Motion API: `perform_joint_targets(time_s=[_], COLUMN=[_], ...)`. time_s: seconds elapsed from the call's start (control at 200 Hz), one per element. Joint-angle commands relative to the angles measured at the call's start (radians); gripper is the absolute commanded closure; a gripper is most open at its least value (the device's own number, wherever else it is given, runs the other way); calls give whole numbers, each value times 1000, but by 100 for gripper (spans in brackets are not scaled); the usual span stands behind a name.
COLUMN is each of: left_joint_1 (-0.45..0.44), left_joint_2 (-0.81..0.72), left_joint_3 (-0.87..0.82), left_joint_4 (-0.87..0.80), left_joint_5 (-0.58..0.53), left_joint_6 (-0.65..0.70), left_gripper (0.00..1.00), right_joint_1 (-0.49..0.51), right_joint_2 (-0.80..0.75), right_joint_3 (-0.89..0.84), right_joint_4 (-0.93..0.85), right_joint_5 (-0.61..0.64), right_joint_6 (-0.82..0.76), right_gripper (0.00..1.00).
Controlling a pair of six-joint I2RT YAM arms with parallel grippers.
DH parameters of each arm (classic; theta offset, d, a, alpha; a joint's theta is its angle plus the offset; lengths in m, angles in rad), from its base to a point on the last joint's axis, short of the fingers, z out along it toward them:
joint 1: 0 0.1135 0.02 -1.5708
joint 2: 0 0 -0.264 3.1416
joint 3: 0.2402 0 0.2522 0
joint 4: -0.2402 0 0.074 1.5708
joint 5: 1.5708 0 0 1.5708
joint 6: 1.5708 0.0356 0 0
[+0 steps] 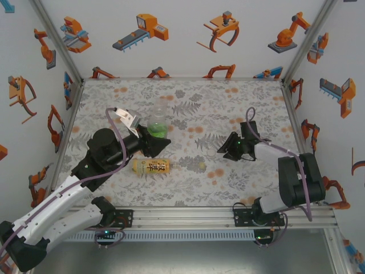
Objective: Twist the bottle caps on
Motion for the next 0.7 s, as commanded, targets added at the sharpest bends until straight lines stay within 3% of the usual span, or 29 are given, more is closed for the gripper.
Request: perform_joint_targets(time_s=[0.0, 0.325, 0.496, 0.696], left_joint_1=[-3, -3, -3, -3], left_joint_2=[-14, -44, -59, -84], left_joint_3=[-8, -28, -38, -47], left_joint_4=[-4, -18, -24, -41], left_joint_5=[4, -8, -13, -22], left_joint_6=[16, 31, 32, 38], left_gripper=[100, 100, 100, 100], right_joint_1=[33, 219, 303, 334], right_joint_2=[-17, 82, 174, 263], right_joint_3=[84, 343, 440, 497], right_joint_4=[-253, -468, -495, -489], right_joint_5=[127, 322, 371, 377], right_joint_6=[-112, -166, -165, -160], right_gripper=[57, 38, 38, 38])
